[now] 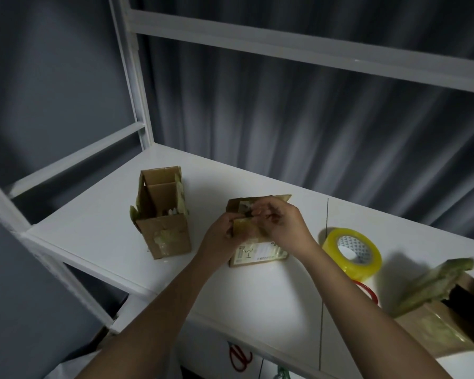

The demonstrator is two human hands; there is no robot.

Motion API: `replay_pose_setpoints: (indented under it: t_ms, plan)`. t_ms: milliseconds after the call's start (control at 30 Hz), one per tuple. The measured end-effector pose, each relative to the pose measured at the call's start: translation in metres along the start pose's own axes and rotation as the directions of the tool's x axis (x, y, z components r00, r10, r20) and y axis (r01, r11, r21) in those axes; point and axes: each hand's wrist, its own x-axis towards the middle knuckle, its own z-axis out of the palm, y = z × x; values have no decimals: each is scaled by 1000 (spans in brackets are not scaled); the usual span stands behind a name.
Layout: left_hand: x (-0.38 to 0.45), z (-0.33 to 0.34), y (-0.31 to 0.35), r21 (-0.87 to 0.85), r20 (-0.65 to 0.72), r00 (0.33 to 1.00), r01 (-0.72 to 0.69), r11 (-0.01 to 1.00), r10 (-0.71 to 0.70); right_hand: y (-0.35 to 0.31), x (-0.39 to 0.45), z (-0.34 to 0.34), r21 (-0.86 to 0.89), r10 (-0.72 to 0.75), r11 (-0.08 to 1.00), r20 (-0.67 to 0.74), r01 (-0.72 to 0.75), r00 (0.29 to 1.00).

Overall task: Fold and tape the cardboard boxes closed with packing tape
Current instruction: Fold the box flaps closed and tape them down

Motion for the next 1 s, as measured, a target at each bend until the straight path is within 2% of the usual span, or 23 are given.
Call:
replay_pose_setpoints:
  t_ms: [100, 233, 367, 467, 533, 600, 667, 700, 767, 833, 933, 1000]
  plan:
    - [3, 5, -2, 130, -77, 997, 6, 992, 4, 0, 1, 0, -15, -1, 1000, 8, 1, 1000]
    - [6, 11, -11, 168, -137, 989, 72, 983, -49, -3, 5, -1, -54, 27, 998, 21, -26, 999]
    - [10, 10, -13, 235, -143, 988, 95, 967, -62, -7, 11, -4, -315, -49, 947, 36, 58, 998]
    - [11, 10, -17, 215, -156, 985, 101, 971, -68, -3, 11, 0, -437, 11, 900, 32, 4, 999]
    - [8, 8, -19, 184, -140, 986, 118, 976, -93, -8, 14, -10, -272, 5, 961, -175, -54, 985]
    - [7, 5, -20, 130, -141, 984, 130, 983, -111, -20, 14, -27, -112, -62, 993, -321, 27, 945]
    - [8, 3, -19, 137, -147, 984, 122, 983, -102, -26, 0, -30, 18, -120, 991, -257, 129, 959]
    - [9, 2, -18, 144, -138, 985, 119, 982, -99, -25, -10, -23, 84, -106, 989, -195, 124, 975]
    - [9, 3, -16, 150, -102, 990, 113, 982, -98, -10, -28, 0, 138, -16, 990, -91, 29, 996]
    - [10, 3, -17, 127, -72, 994, 90, 988, -81, 5, -37, 19, 212, 88, 974, -57, -74, 995]
    - [12, 0, -18, 36, -75, 991, 115, 993, -112, 6, -34, 32, 345, 164, 931, -113, -116, 980]
    - [14, 0, -19, 47, -108, 986, 131, 990, -125, -3, -34, 32, 371, 172, 927, -304, -50, 937]
